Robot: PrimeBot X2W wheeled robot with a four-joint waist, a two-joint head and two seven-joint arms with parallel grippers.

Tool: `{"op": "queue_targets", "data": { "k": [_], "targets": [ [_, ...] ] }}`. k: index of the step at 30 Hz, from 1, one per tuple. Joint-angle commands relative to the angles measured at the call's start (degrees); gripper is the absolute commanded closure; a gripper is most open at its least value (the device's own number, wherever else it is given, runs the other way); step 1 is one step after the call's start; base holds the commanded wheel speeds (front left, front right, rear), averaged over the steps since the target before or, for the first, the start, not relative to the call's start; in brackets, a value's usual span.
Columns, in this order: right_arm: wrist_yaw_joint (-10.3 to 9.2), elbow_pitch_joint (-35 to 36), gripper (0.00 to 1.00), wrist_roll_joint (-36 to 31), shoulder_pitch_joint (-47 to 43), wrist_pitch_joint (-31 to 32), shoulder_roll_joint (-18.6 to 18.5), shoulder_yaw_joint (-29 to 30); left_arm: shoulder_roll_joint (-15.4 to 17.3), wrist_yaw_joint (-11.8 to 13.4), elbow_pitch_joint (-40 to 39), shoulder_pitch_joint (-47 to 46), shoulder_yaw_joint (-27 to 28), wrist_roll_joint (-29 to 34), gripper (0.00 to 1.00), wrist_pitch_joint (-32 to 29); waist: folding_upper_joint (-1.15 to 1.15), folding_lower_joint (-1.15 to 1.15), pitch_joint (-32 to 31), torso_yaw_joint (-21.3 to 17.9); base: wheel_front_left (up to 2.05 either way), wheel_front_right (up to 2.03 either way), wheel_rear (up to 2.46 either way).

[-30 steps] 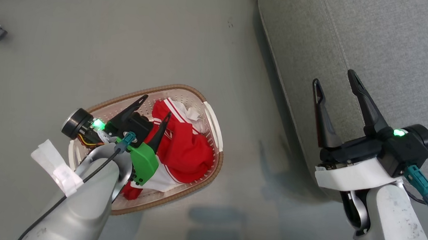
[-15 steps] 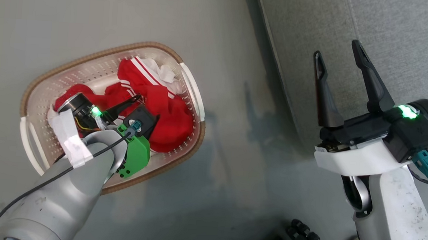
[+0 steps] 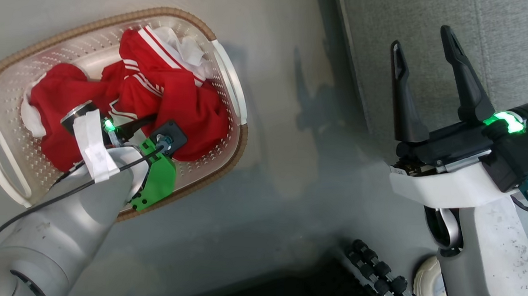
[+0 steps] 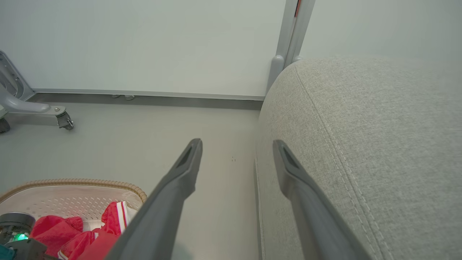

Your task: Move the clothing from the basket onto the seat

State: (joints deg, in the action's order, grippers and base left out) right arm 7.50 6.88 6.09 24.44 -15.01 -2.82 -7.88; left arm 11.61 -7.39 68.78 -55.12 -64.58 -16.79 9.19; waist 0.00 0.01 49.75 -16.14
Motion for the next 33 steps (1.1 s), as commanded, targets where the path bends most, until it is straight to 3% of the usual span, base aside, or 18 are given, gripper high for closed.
{"op": "queue_targets", "data": {
  "k": [1, 15, 16, 17, 33],
  "targets": [
    [-0.02, 0.46, 0.0, 0.45, 0.87, -0.26, -0.13, 0.19, 0.69, -0.11, -0.02, -1.86, -1.06, -0.51, 0.0, -0.32, 0.0, -0.01, 2.47, -0.14, 0.0, 0.0, 0.0],
    [-0.02, 2.37, 0.0, 0.43, 1.24, -0.26, -0.13, 0.07, -0.15, -0.11, 1.53, -6.16, -7.43, -6.27, 0.0, -4.28, 0.0, -0.01, 6.68, 0.03, 0.0, 0.0, 0.0],
    [-0.02, 2.33, 0.0, 0.33, 1.33, -0.26, -0.13, 0.08, -0.29, -0.11, 1.75, -6.23, -7.63, -6.26, 0.56, -4.43, 0.0, -0.01, 6.62, 0.15, 0.0, 0.0, 0.0],
    [-0.02, 2.34, 0.0, 0.2, 1.44, -0.26, -0.13, 0.01, -0.45, -0.11, 1.89, -6.23, -7.83, -6.03, 1.0, -4.39, 0.0, -0.01, 6.51, 0.26, 0.0, 0.0, 0.0],
    [-0.02, 0.76, 0.0, -0.91, 0.13, -0.26, -0.15, 0.55, -4.5, -0.11, 1.27, -4.18, -8.57, -10.14, 1.0, 2.84, 0.0, -0.01, -2.46, 3.87, 0.0, 0.0, 0.0]
  ]
}}
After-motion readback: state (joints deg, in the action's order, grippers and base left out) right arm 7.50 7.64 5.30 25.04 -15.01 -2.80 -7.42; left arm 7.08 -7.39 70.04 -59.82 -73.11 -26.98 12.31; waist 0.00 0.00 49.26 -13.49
